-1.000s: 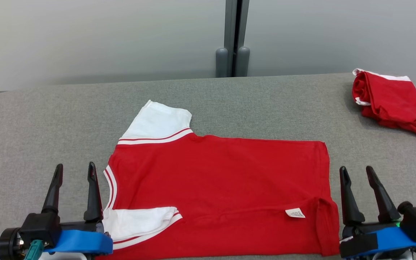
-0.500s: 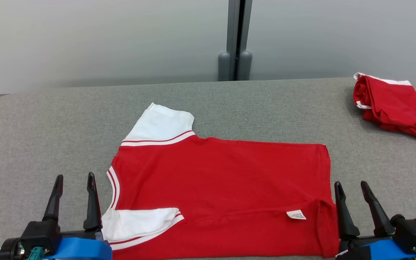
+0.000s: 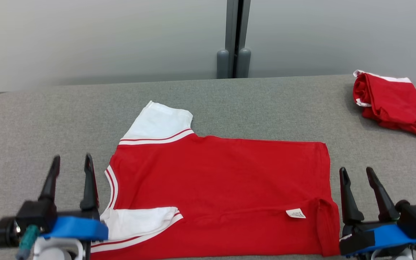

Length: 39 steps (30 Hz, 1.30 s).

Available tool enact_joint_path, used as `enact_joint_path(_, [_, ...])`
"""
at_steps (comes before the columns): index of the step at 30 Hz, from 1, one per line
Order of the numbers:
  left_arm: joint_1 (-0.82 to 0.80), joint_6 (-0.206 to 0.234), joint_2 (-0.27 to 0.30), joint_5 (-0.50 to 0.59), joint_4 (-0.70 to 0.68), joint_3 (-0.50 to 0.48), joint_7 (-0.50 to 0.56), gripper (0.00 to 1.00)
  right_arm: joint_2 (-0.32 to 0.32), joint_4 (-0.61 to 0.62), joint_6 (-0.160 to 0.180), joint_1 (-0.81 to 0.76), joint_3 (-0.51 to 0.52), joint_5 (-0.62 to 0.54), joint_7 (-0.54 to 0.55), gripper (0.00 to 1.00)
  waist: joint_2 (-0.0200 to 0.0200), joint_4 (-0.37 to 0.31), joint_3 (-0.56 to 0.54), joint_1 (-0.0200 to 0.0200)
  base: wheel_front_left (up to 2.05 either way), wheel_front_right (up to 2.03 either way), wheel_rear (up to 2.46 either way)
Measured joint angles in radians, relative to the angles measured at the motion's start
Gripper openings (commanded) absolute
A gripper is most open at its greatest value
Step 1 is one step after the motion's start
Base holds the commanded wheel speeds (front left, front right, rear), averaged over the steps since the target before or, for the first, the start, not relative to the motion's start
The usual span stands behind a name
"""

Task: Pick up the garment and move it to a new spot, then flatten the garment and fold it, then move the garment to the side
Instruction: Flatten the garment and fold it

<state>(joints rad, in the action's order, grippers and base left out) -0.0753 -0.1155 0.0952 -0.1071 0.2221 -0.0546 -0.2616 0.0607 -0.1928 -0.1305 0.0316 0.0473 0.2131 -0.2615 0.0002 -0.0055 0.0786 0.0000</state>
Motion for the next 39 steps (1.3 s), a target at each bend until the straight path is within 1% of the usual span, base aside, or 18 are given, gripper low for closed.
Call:
enact_joint_path(2, [-0.052, -0.005, 0.017, -0.003, 0.008, 0.005, 0.000, 1.00, 0.021, -0.010, 0.000, 0.025, -0.009, 0.001, 0.000, 1.00, -0.0001, -0.001, 0.008, -0.0001, 0.00, 0.00, 0.00])
enact_joint_path(5, [-0.139, -0.009, 0.050, -0.020, 0.037, 0.017, 0.000, 1.00, 0.072, -0.047, 0.000, 0.082, -0.035, 0.007, 0.006, 1.00, -0.0001, -0.008, 0.030, 0.0000, 0.00, 0.00, 0.00])
enact_joint_path(7, [-0.203, -0.010, 0.075, -0.038, 0.062, 0.039, 0.000, 1.00, 0.099, -0.063, 0.000, 0.129, -0.047, 0.013, 0.043, 1.00, 0.0000, -0.014, 0.045, 0.0000, 0.00, 0.00, 0.00])
enact_joint_path(10, [-0.299, -0.014, 0.130, -0.087, 0.135, 0.108, 0.000, 1.00, 0.132, -0.079, 0.000, 0.194, -0.067, 0.041, 0.115, 1.00, -0.0001, -0.026, 0.076, 0.0000, 0.00, 0.00, 0.00])
enact_joint_path(16, [-0.518, -0.014, 0.249, -0.221, 0.245, 0.264, 0.079, 1.00, 0.167, -0.091, 0.000, 0.316, -0.104, 0.082, 0.248, 1.00, 0.0001, -0.059, 0.160, 0.0001, 0.00, 0.00, 0.00])
enact_joint_path(21, [-0.668, -0.014, 0.323, -0.327, 0.315, 0.402, 0.164, 1.00, 0.172, -0.093, 0.000, 0.390, -0.134, 0.115, 0.299, 1.00, 0.0001, -0.082, 0.234, 0.0001, 0.00, 0.00, 0.00])
enact_joint_path(28, [-0.826, -0.014, 0.401, -0.471, 0.394, 0.575, 0.287, 1.00, 0.172, -0.105, 0.000, 0.466, -0.173, 0.148, 0.355, 1.00, 0.0002, -0.110, 0.335, 0.0002, 0.00, 0.00, 0.00])
enact_joint_path(32, [-0.884, -0.014, 0.426, -0.548, 0.435, 0.655, 0.333, 1.00, 0.171, -0.105, 0.000, 0.506, -0.191, 0.153, 0.360, 1.00, 0.0001, -0.122, 0.380, 0.0002, 0.00, 0.00, 0.00])
enact_joint_path(36, [-0.920, -0.014, 0.442, -0.632, 0.481, 0.704, 0.395, 1.00, 0.171, -0.106, 0.000, 0.535, -0.213, 0.164, 0.366, 1.00, 0.0000, -0.140, 0.412, 0.0000, 0.00, 0.00, 0.00])
enact_joint_path(39, [-0.941, -0.014, 0.458, -0.672, 0.493, 0.749, 0.427, 1.00, 0.172, -0.106, 0.000, 0.552, -0.228, 0.174, 0.364, 1.00, 0.0000, -0.153, 0.431, 0.0001, 0.00, 0.00, 0.00])
